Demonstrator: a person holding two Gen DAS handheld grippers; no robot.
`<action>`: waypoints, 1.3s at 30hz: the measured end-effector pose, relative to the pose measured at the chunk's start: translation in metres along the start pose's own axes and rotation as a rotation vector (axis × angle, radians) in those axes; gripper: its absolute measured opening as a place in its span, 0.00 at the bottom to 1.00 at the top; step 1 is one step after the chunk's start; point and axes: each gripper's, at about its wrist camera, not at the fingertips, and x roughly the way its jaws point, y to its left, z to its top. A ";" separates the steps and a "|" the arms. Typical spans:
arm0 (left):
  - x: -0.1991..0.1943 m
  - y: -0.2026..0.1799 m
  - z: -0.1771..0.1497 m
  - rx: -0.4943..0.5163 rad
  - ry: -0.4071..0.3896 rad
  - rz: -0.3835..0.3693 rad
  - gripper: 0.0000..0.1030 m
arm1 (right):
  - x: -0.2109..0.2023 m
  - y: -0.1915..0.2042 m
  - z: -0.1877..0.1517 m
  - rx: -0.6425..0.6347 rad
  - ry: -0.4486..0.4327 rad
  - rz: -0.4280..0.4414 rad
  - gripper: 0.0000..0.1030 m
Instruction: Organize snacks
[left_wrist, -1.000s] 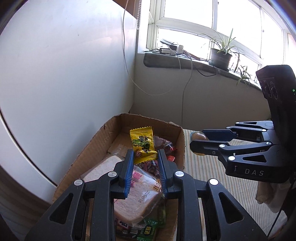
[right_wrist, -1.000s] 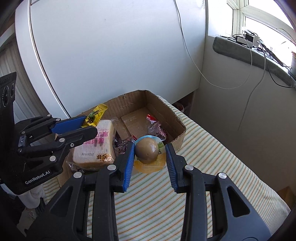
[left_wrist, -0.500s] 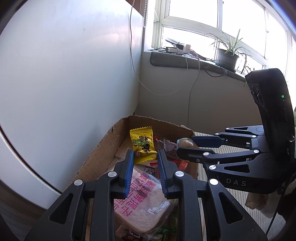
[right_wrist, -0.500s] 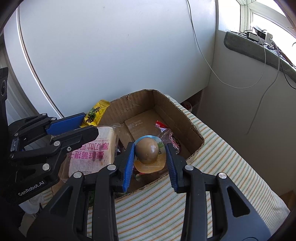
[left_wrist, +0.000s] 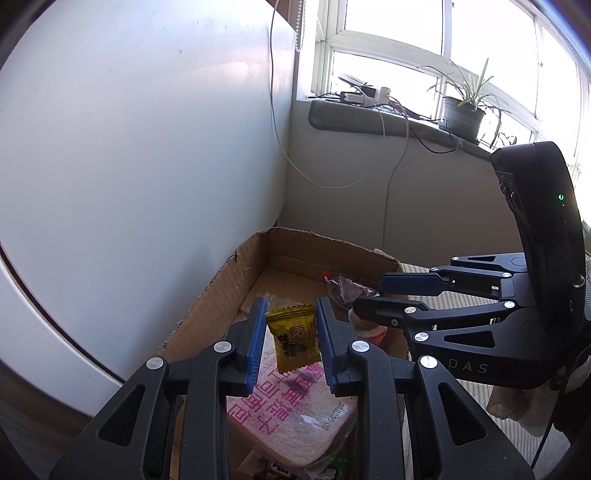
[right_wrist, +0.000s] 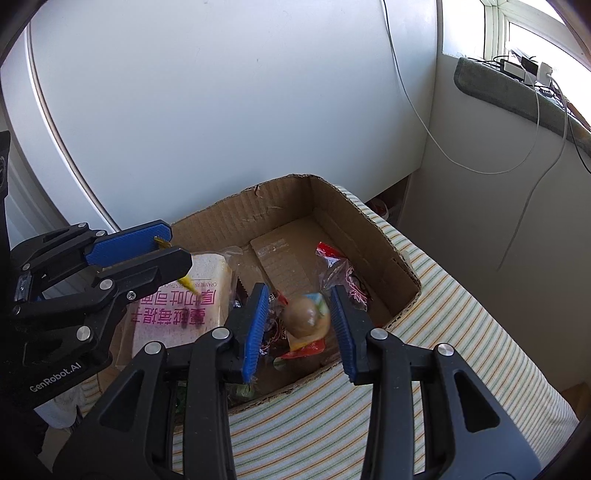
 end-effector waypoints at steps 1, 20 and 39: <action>0.000 0.001 0.000 -0.001 -0.001 0.004 0.25 | 0.000 0.000 0.000 -0.001 -0.002 0.000 0.41; -0.024 0.011 -0.005 -0.032 -0.028 0.057 0.59 | -0.026 0.007 -0.011 -0.034 -0.049 -0.065 0.81; -0.079 -0.004 -0.033 -0.079 -0.082 0.154 0.79 | -0.109 0.024 -0.054 0.029 -0.219 -0.139 0.98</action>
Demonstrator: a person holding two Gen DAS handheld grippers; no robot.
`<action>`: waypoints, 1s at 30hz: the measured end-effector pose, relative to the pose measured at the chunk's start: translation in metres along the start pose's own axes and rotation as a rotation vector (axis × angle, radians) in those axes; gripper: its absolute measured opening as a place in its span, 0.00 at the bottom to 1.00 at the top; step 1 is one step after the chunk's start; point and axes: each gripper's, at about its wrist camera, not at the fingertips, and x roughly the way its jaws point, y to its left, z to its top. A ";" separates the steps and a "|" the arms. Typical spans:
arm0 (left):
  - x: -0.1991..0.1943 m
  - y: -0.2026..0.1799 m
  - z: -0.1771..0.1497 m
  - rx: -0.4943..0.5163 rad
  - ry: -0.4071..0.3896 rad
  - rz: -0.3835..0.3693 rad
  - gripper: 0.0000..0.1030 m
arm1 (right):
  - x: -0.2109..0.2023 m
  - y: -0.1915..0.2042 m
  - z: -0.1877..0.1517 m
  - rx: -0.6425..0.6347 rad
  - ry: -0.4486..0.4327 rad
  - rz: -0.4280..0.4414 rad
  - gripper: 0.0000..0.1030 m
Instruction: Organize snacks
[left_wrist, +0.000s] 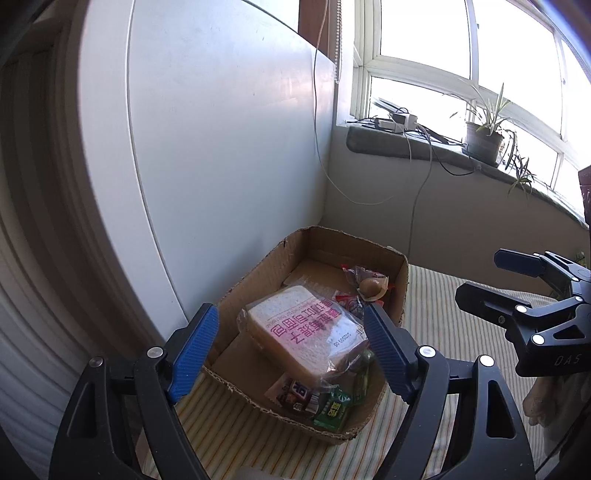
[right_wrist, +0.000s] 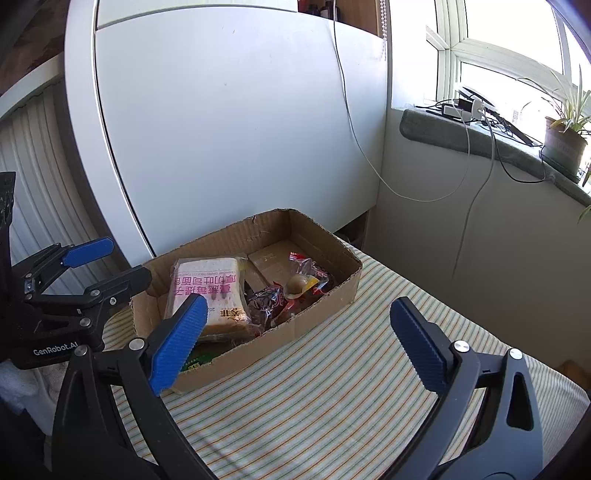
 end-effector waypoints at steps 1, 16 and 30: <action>-0.003 -0.001 -0.001 -0.002 -0.002 0.001 0.79 | -0.004 0.001 -0.001 -0.002 -0.002 -0.005 0.99; -0.037 -0.018 -0.014 0.015 -0.022 0.008 0.82 | -0.049 0.006 -0.033 0.019 -0.020 -0.085 1.00; -0.046 -0.034 -0.017 0.049 -0.033 0.009 0.82 | -0.061 -0.002 -0.040 0.040 -0.031 -0.094 1.00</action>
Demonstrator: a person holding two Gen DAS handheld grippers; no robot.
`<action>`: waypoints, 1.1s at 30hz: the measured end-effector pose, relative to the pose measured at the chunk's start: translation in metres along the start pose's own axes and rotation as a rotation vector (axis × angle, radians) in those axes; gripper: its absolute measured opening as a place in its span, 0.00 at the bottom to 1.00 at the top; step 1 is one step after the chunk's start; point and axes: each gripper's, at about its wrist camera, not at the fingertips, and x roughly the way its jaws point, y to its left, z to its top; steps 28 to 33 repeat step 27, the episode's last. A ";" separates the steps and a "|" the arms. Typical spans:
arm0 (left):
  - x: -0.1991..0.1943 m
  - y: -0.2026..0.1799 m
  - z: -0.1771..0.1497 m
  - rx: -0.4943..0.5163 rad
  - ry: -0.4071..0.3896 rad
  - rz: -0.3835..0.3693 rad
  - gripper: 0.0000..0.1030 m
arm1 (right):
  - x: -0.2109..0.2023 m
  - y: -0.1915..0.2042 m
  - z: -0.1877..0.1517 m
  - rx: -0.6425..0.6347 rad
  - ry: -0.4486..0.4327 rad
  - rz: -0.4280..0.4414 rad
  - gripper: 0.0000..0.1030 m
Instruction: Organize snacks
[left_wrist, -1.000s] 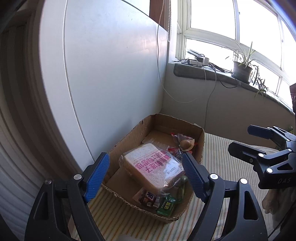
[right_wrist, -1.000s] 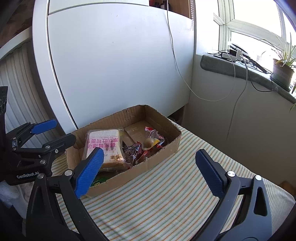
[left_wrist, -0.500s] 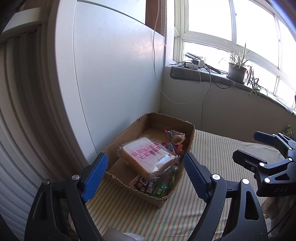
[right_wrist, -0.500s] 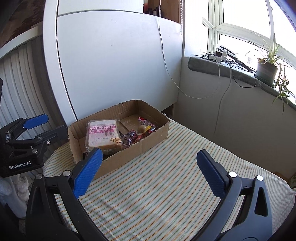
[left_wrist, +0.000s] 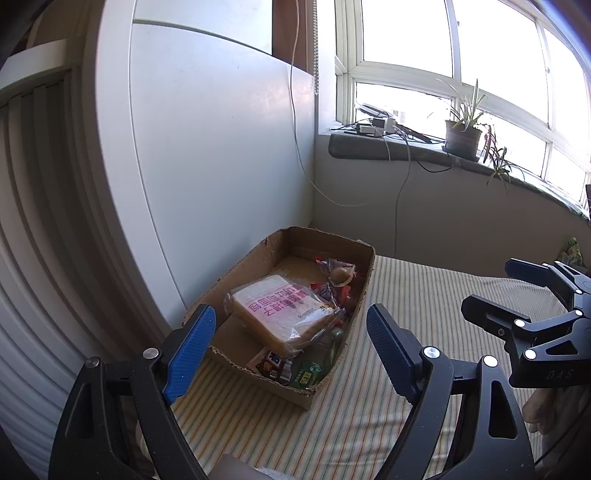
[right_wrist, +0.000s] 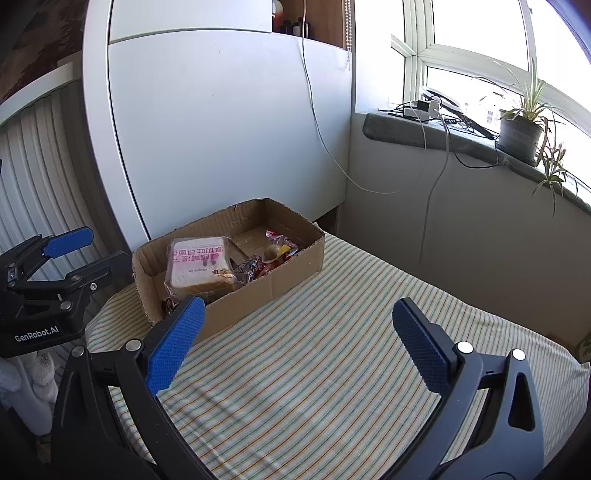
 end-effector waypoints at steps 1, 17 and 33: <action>0.000 0.000 0.000 0.001 0.000 -0.001 0.82 | 0.000 0.000 0.000 -0.001 -0.001 -0.002 1.00; -0.004 0.001 -0.004 -0.002 0.000 -0.003 0.82 | -0.003 0.002 -0.003 -0.006 0.001 -0.007 1.00; -0.004 0.000 -0.006 0.001 -0.005 -0.003 0.82 | -0.006 0.001 -0.007 -0.007 0.006 -0.010 1.00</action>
